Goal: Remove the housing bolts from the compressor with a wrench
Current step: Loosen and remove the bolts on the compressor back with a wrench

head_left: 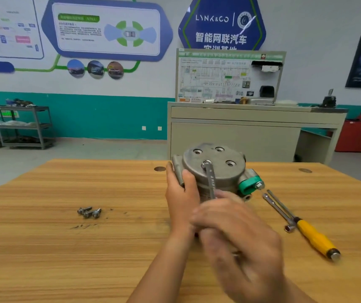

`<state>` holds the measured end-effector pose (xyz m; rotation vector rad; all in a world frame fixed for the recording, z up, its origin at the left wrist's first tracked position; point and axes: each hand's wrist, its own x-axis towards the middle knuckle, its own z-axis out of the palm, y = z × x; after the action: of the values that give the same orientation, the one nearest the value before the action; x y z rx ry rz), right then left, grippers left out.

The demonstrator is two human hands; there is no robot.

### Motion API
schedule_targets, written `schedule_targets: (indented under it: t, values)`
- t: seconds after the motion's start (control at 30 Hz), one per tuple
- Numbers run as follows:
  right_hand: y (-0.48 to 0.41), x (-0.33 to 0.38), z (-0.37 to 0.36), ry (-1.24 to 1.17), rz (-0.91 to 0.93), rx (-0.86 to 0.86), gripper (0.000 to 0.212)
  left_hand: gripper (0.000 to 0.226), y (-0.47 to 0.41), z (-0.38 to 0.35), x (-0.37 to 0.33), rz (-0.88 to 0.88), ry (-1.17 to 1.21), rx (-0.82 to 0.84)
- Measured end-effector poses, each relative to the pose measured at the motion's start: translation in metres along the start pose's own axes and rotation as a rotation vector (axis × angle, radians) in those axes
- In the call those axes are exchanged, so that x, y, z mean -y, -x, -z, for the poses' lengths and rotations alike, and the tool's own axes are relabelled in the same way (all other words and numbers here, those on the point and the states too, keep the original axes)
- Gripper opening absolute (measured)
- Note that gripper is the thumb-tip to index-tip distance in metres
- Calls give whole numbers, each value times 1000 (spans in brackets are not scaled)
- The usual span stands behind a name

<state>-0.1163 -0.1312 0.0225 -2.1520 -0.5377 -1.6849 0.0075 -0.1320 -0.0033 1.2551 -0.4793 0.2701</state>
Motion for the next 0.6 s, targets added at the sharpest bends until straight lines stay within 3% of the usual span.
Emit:
schedule_targets:
  t: [0.13, 0.2, 0.27, 0.37, 0.47, 0.6]
  values:
    - [8, -40, 50, 191, -425, -369, 33, 61, -7, 6, 3, -23, 32, 48]
    - [-8, -80, 62, 278, -580, -427, 35, 67, -6, 6, 2, -5, 30, 48]
    - [-37, -126, 62, 335, -740, -259, 37, 69, -7, 5, 3, -24, 18, 69]
    - [-95, -180, 32, 470, -897, 257, 43, 67, -11, 3, 2, -59, -14, 144]
    - [-139, -186, -14, 553, -855, 643, 62, 65, -11, -1, 1, -92, -58, 175]
    - [-160, -147, -81, 436, -690, 865, 76, 59, -7, -4, 0, -62, -129, 131]
